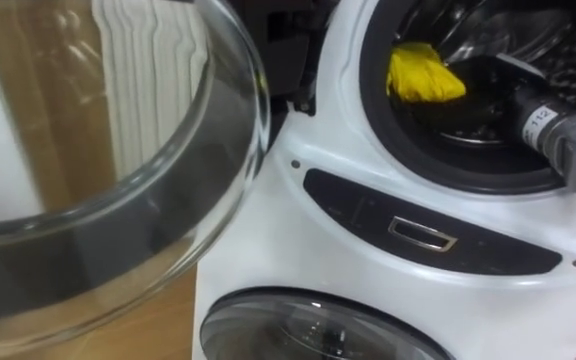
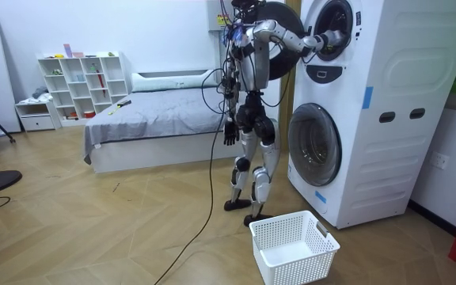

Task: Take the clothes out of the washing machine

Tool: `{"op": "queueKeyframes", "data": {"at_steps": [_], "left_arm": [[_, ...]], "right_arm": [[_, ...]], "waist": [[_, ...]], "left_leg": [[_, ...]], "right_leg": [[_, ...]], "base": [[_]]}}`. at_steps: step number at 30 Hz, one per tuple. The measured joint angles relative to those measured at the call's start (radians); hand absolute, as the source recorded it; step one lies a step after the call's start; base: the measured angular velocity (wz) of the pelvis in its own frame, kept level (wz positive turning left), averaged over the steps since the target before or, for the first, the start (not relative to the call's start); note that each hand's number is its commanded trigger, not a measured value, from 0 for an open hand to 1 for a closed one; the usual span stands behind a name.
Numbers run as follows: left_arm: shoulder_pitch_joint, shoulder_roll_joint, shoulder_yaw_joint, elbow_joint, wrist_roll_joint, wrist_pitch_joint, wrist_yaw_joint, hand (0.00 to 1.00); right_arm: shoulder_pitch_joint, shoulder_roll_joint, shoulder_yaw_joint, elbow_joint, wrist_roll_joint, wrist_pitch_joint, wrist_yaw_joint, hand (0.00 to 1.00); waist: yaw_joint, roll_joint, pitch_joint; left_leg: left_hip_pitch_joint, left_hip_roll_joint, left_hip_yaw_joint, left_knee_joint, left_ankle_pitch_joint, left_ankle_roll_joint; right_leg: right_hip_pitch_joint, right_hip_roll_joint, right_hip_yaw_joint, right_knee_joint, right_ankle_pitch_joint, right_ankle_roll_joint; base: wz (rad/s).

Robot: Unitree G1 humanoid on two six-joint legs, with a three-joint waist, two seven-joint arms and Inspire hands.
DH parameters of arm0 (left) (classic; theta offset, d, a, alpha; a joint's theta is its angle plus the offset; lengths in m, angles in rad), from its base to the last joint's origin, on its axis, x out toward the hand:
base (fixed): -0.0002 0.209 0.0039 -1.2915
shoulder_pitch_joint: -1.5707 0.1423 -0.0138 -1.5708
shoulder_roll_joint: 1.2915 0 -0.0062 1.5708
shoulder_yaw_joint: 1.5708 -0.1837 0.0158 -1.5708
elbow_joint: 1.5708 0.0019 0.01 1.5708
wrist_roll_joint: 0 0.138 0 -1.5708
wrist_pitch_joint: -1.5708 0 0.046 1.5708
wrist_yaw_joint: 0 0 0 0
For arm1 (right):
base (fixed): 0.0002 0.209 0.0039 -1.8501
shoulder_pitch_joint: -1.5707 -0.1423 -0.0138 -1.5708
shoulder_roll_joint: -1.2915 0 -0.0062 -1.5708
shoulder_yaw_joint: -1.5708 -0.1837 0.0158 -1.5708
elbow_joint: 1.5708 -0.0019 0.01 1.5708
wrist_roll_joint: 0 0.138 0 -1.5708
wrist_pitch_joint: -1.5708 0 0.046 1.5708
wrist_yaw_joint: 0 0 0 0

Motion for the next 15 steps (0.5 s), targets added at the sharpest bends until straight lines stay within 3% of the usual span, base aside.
{"op": "queueKeyframes", "data": {"at_steps": [3,6,9,15], "left_arm": [[-0.004,-0.006,0.0,0.004,0.001,-0.021,0.006,0.0],[-0.006,-0.012,0.001,0.03,0.001,-0.055,0.038,0.0],[0.012,-0.025,0.001,0.047,-0.009,-0.065,0.051,0.0],[0.015,-0.037,0.0,0.06,-0.03,-0.1,0.071,0.0]], "right_arm": [[0.013,0.001,-0.003,-0.088,-0.001,-0.001,-0.033,1.0],[0.121,0.01,-0.039,-0.301,-0.006,-0.002,-0.102,1.0],[0.234,0.016,-0.047,-0.471,-0.01,-0.005,-0.154,1.0],[0.411,0.074,-0.081,-0.723,-0.002,-0.02,-0.212,1.0]], "waist": [[-0.013,0.017,0.0039],[-0.011,0.027,0.0008],[-0.012,0.044,-0.0034],[-0.036,0.059,-0.0031]], "left_leg": [[-0.001,0.0,0.008,0.004,0.0,0.0],[0.005,0.003,0.012,0.004,0.0,0.0],[0.028,0.006,0.034,0.002,0.0,0.0],[0.036,0.009,0.073,-0.009,0.0,0.0]], "right_leg": [[-0.002,0.0,0.007,0.0,0.0,0.0],[0.002,0.0,0.017,-0.001,0.0,0.0],[0.02,0.007,0.036,-0.004,0.0,0.0],[0.021,0.006,0.064,-0.02,0.0,0.0]], "base": [[0.0],[-0.06],[-0.17],[-0.16]]}}
